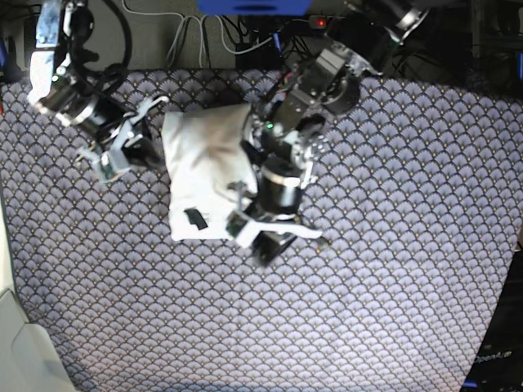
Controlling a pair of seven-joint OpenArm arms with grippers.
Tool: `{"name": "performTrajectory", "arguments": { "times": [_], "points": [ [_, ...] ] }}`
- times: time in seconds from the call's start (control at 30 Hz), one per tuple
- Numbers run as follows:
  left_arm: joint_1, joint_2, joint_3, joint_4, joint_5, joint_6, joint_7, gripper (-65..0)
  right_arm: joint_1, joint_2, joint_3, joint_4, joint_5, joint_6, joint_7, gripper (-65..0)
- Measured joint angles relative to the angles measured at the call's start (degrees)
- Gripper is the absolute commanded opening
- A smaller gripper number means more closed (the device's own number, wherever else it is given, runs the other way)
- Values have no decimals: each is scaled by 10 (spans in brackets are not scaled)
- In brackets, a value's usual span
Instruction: Fold the T-shirt properly
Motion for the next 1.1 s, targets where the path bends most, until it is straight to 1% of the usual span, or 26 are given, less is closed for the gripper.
{"name": "performTrajectory", "arguments": {
  "times": [0.1,0.23,0.3,0.5,0.63,0.7,0.8,0.87,0.97,1.03,1.1],
  "points": [
    [42,-31,-34,11,-2,0,3,-603,-10,-16,-26,0,-2,0,-4,-617],
    [98,-59,-95,57,-4,0,4,-603,-12,-30,-50,-5,-2,0,2,-617],
    [119,-66,-123,82,-3,5,4,-603,-13,-30,-50,-23,3,0,3,-617],
    [186,-83,-187,144,-2,2,0,-603,-9,-29,-49,-75,-3,-1,3,-617],
    [226,-83,-233,162,-2,2,-1,-603,-10,-29,-49,-78,-2,-1,3,-617],
    [246,-84,-251,163,-2,2,1,-603,-15,-26,-49,-60,-7,-1,0,-617],
    [282,-84,-255,167,-3,2,1,-603,-37,-5,-46,6,-6,-3,1,-618],
    [316,-84,-253,184,-4,-1,0,-603,-54,2,-45,46,-1,-3,5,-618],
    [381,-79,-245,207,-4,0,-3,-605,-85,14,-46,60,2,1,7,-619],
    [423,-78,-230,209,-4,2,0,-605,-120,16,-27,57,0,1,3,-627],
    [460,-80,-223,209,-13,-2,-3,-606,-161,16,10,57,0,1,2,-644]
  ]
}}
